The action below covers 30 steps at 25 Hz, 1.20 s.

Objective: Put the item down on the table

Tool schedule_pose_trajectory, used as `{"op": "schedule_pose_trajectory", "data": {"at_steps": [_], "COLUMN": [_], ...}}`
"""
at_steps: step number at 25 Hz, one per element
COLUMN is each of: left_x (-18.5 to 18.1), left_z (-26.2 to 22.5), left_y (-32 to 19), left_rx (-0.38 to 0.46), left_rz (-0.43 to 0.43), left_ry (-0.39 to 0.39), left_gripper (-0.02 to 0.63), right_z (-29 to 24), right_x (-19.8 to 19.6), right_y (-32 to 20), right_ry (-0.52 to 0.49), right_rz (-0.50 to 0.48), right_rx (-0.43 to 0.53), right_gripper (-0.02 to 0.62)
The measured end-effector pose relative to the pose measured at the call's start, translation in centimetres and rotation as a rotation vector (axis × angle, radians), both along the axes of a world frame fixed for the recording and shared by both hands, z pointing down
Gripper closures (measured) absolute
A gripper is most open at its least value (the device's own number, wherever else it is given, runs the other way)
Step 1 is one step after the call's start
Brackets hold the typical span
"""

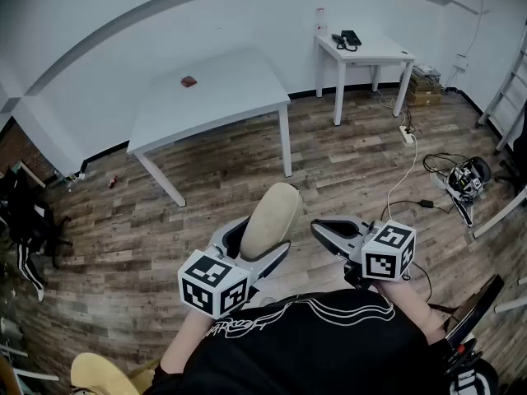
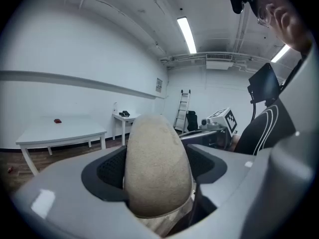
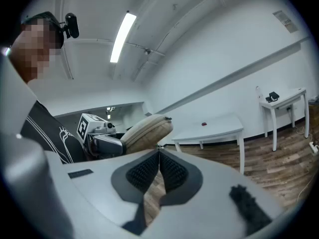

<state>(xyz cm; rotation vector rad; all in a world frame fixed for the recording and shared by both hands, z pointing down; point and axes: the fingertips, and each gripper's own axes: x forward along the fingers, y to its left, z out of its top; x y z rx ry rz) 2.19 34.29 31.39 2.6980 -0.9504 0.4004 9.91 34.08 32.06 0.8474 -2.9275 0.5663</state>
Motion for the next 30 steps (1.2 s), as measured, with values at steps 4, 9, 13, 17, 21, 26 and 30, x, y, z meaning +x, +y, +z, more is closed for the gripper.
{"op": "schedule_pose_trajectory", "data": {"at_steps": [4, 9, 13, 17, 21, 26, 30], "left_x": [0.9, 1.5, 0.7, 0.0, -0.7, -2.4, -4.4], "left_z": [-0.1, 0.5, 1.4, 3.2, 5.2, 6.9, 7.5], "left_y": [0.5, 0.8, -1.5, -5.3, -11.9, -23.2, -32.7], "left_rx": [0.003, -0.003, -0.034, -0.074, -0.112, -0.118, -0.123], "left_rz": [0.007, 0.023, -0.001, -0.016, -0.016, -0.022, -0.019], "left_ry": [-0.004, -0.027, -0.026, -0.010, 0.002, -0.002, 0.000], "left_gripper": [0.227, 0.227, 0.227, 0.227, 0.227, 0.227, 0.227], "right_z": [-0.6, 0.7, 2.4, 4.6, 7.0, 7.9, 8.2], "right_x": [0.8, 0.8, 0.4, 0.1, 0.0, -1.3, -3.1], "right_y": [0.6, 0.5, -1.5, -5.0, -11.1, -22.3, -32.7], "right_ry": [-0.029, -0.025, -0.027, -0.032, -0.019, -0.050, -0.060], "right_rz": [-0.002, -0.004, -0.007, 0.001, 0.024, 0.035, 0.052], "right_rx": [0.010, -0.008, -0.057, -0.108, -0.150, -0.165, -0.170], "right_gripper": [0.588, 0.588, 0.588, 0.588, 0.588, 0.588, 0.588]}}
